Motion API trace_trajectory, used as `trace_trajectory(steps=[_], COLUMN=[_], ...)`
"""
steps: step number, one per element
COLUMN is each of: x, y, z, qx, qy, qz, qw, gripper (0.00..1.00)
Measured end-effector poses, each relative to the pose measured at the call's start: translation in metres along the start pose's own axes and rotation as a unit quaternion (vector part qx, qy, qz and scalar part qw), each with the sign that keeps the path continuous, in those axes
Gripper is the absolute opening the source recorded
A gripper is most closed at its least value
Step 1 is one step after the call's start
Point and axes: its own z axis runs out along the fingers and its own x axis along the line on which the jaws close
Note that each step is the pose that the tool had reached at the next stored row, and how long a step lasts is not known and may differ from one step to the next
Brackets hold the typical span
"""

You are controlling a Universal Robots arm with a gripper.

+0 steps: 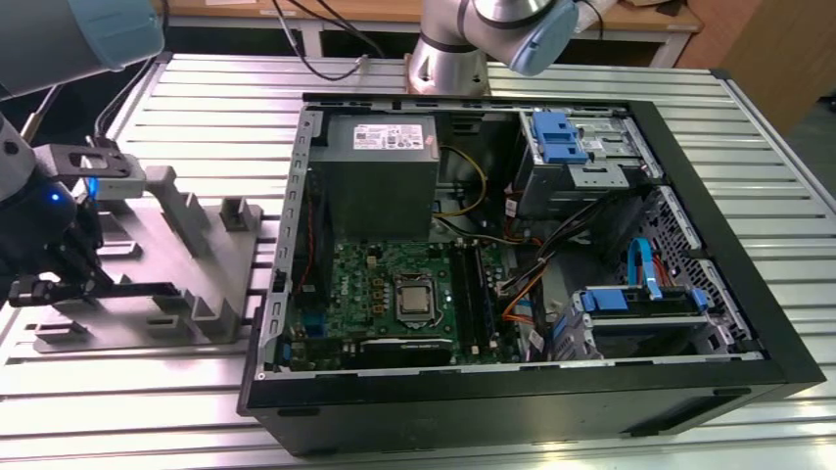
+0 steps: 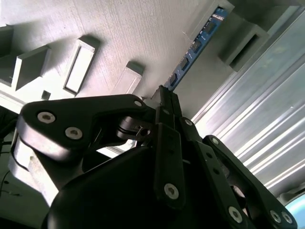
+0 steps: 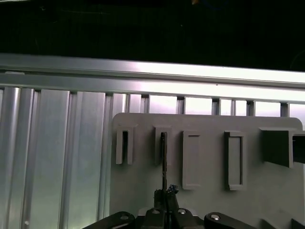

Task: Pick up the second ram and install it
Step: 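Pick up the second ram and move it above second insertion slot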

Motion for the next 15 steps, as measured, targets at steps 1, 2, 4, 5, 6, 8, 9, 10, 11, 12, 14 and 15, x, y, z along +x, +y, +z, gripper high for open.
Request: trace_trajectory(steps=[1,2,4,5,6,8,9,10,11,12,14,15], x=[0.0,-0.0001,-0.0002,-0.0003,-0.0004,-0.0006,-0.0007,-0.0008,-0.0009,-0.001,-0.0011,-0.0013], y=[0.0,0.0001,0.0002,0.0003,0.0004,0.0006,0.0007,0.0008,0.001,0.0011,0.0013,0.0014], z=[-0.0009,-0.002,-0.0052,-0.0072,-0.0097,-0.0148,-0.0173,-0.02,-0.0226,-0.025,-0.03,-0.0326], qx=[0.0001,0.0001,0.0001,0.0002,0.0002,0.0001,0.0002,0.0001,0.0002,0.0001,0.0002,0.0002], qy=[-0.0004,-0.0006,-0.0009,-0.001,-0.001,-0.001,-0.0011,-0.001,-0.0011,-0.001,-0.0011,-0.0011], qz=[0.0,0.0,0.0,0.0,0.0,0.0,0.0,0.0,0.0,0.0,0.0,0.001], qw=[1.0,1.0,1.0,1.0,1.0,1.0,1.0,1.0,1.0,1.0,1.0,1.0], gripper=[0.12,0.12,0.12,0.12,0.12,0.12,0.12,0.12,0.12,0.12,0.12,0.12])
